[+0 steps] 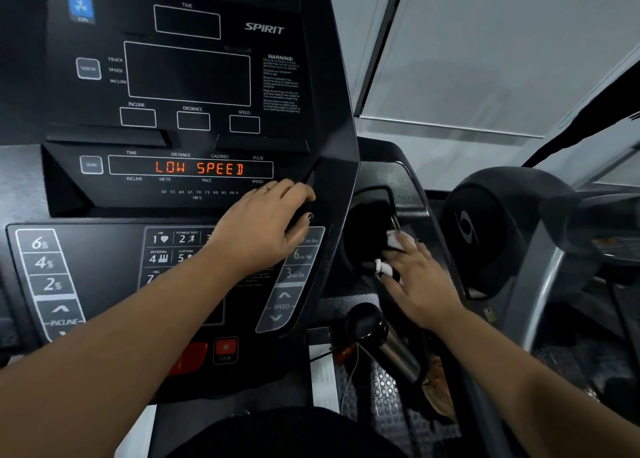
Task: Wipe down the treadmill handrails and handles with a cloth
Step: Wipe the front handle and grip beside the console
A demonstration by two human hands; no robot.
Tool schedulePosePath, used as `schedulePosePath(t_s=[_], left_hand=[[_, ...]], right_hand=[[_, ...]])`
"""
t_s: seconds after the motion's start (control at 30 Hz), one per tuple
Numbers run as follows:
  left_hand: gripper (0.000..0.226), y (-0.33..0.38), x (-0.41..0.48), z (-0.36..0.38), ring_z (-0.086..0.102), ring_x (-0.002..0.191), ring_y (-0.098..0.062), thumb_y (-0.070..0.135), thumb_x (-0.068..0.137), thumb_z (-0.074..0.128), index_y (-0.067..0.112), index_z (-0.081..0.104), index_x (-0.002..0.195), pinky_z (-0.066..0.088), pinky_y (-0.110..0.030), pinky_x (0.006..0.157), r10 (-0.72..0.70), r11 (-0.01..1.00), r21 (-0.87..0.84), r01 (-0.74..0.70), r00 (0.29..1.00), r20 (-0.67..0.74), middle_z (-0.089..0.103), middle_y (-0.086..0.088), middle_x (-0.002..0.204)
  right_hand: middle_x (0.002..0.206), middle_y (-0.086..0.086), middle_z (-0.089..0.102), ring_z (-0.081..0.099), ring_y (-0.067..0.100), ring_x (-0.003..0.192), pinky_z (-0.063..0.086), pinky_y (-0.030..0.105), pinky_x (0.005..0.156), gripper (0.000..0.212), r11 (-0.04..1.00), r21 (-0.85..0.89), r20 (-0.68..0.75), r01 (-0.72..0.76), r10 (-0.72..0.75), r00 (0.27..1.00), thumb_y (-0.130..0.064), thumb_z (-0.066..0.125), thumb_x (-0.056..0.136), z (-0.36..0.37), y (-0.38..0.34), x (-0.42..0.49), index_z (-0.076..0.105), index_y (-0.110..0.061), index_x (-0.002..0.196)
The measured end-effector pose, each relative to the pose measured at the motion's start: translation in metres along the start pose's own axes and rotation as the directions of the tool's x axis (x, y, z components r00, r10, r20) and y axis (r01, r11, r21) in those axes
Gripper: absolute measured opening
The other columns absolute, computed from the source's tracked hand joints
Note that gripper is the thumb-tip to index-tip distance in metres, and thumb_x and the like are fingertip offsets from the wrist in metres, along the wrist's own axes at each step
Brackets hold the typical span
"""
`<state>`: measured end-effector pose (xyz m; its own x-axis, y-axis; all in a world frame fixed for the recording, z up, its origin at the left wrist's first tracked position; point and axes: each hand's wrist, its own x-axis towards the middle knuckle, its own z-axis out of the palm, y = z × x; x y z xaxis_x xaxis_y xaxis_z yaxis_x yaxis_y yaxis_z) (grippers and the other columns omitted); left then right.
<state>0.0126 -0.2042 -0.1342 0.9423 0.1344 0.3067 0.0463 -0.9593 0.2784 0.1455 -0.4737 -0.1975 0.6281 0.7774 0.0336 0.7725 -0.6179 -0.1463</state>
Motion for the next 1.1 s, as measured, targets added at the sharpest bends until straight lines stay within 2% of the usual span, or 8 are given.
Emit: schedulePosePath(t_s=[0.2,0.37,0.53,0.63,0.77,0.83,0.97,1.1], left_hand=[[0.032,0.001,0.001,0.0,0.054,0.103,-0.015,0.036,0.097,0.044,0.023,0.05,0.125,0.045,-0.034,0.09,-0.002,1.0,0.002,0.002,1.0,0.007,0.057,0.007,0.112],[0.031,0.002,0.003,0.002,0.053,0.104,-0.014,0.038,0.097,0.042,0.025,0.048,0.124,0.044,-0.033,0.092,-0.013,1.0,0.022,0.012,1.0,0.011,0.057,0.008,0.114],[0.029,0.001,0.007,0.002,0.052,0.101,-0.013,0.04,0.096,0.041,0.026,0.046,0.12,0.045,-0.035,0.092,-0.017,1.0,0.026,0.017,1.0,0.016,0.056,0.009,0.11],[0.027,0.001,0.009,0.001,0.051,0.1,-0.012,0.041,0.096,0.041,0.027,0.046,0.119,0.045,-0.034,0.091,-0.017,1.0,0.026,0.016,1.0,0.015,0.056,0.01,0.107],[0.027,0.001,0.008,0.001,0.052,0.1,-0.012,0.041,0.095,0.042,0.027,0.046,0.118,0.044,-0.032,0.09,-0.019,1.0,0.02,0.019,1.0,0.015,0.055,0.011,0.106],[0.026,0.001,0.008,0.001,0.052,0.1,-0.012,0.04,0.096,0.043,0.027,0.046,0.118,0.044,-0.032,0.09,-0.017,1.0,0.021,0.017,1.0,0.011,0.056,0.011,0.106],[0.027,0.001,0.006,0.001,0.053,0.101,-0.012,0.04,0.097,0.043,0.027,0.047,0.12,0.044,-0.032,0.089,-0.021,0.999,0.026,0.021,1.0,0.005,0.056,0.01,0.108],[0.029,0.001,0.003,0.002,0.054,0.102,-0.014,0.039,0.097,0.042,0.026,0.047,0.122,0.045,-0.033,0.091,-0.021,0.999,0.038,0.02,1.0,0.006,0.056,0.009,0.11]], right_hand=[[0.099,0.007,0.073,0.067,0.027,0.098,0.052,0.035,0.086,0.059,0.991,-0.137,-0.044,-0.003,-0.003,0.999,-0.054,0.029,0.089,0.003,-0.04,-0.007,0.072,-0.017,0.106],[0.114,0.004,0.065,0.059,0.025,0.108,0.039,0.031,0.077,0.058,0.98,-0.197,0.265,0.016,0.038,0.964,-0.058,0.025,0.099,-0.005,-0.057,0.014,0.045,-0.017,0.134],[0.101,0.007,0.062,0.06,0.031,0.099,0.04,0.031,0.075,0.048,0.964,0.072,0.43,-0.255,0.201,0.88,-0.038,0.028,0.105,-0.004,-0.067,0.047,0.044,-0.003,0.134],[0.157,0.022,0.023,0.043,0.037,0.132,0.039,0.039,0.104,0.056,0.847,0.252,0.59,-0.469,0.249,0.768,-0.007,0.031,0.102,0.008,-0.062,0.073,0.011,-0.009,0.155],[0.14,0.012,0.052,0.05,0.03,0.128,0.037,0.039,0.111,0.06,0.471,0.623,0.558,-0.624,0.291,0.777,-0.052,0.024,0.103,0.013,-0.067,0.085,0.041,-0.014,0.146],[0.143,0.012,0.05,0.05,0.03,0.128,0.038,0.04,0.111,0.057,0.521,0.607,0.538,-0.6,0.287,0.793,-0.051,0.024,0.103,0.016,-0.067,0.086,0.039,-0.018,0.147],[0.157,0.019,0.024,0.043,0.036,0.131,0.037,0.035,0.105,0.058,0.825,0.323,0.554,-0.464,0.233,0.799,-0.009,0.026,0.102,0.003,-0.068,0.075,0.006,-0.019,0.156],[0.108,0.01,0.061,0.059,0.03,0.105,0.038,0.031,0.077,0.048,0.947,0.206,0.433,-0.246,0.137,0.891,-0.04,0.023,0.105,-0.01,-0.062,0.039,0.054,-0.009,0.124]])
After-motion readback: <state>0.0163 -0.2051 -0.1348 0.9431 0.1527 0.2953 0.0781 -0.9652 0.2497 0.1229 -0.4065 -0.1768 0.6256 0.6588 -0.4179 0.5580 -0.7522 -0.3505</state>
